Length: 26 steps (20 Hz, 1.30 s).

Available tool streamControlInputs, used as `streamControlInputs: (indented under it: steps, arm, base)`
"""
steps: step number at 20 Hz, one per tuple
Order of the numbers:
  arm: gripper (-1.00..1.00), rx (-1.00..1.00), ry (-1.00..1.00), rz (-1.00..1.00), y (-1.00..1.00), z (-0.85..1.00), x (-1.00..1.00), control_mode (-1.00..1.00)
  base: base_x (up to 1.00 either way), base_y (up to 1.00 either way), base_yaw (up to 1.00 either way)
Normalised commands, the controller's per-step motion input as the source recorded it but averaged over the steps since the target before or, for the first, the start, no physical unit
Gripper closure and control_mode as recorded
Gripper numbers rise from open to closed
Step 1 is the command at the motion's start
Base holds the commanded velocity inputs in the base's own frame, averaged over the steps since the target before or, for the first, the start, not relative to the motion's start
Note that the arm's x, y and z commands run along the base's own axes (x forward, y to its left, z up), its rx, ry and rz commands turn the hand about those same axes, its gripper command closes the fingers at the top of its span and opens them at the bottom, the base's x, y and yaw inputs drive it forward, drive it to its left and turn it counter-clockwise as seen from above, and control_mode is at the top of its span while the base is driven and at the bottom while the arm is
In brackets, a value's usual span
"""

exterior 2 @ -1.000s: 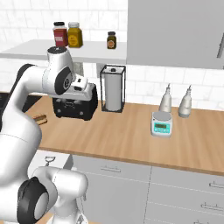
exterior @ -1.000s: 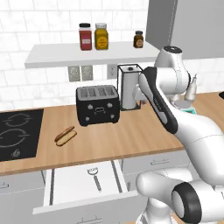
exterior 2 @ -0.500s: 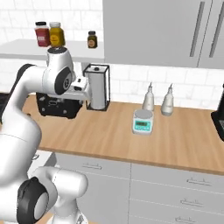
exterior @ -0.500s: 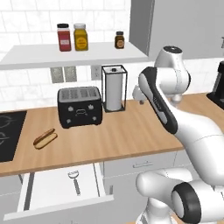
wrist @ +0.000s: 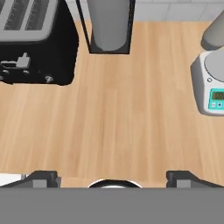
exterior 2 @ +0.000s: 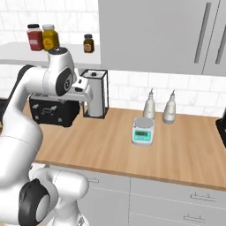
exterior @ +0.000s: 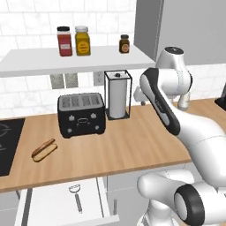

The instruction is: Pick the peeler from the drawer and place it on the counter.

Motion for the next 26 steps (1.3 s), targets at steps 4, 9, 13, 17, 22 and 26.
streamControlInputs:
  steps: [4,9,13,17,22,26]
  arm:
    - [-1.00,0.00,0.00,0.00,0.00,0.00,0.00,1.00]
    - [-1.00,0.00,0.00,0.00,0.00,0.00,0.00,1.00]
    - [-1.00,0.00,0.00,0.00,0.03,-0.02,-0.08,-1.00]
    - [-1.00,-0.01,-0.01,0.00,0.81,-0.21,-0.35,-1.00]
    - [-1.00,-0.01,-0.01,0.00,1.00,-0.21,-0.37,-1.00]
    - [-1.00,0.00,0.02,0.00,1.00,-0.19,-0.09,-1.00]
  base:
    - [0.18,0.00,0.00]
    - [0.00,0.00,0.00]
    - [0.00,0.00,0.00]
    - [0.00,0.00,0.00]
    - [0.00,0.00,0.00]
    - [0.00,0.00,0.00]
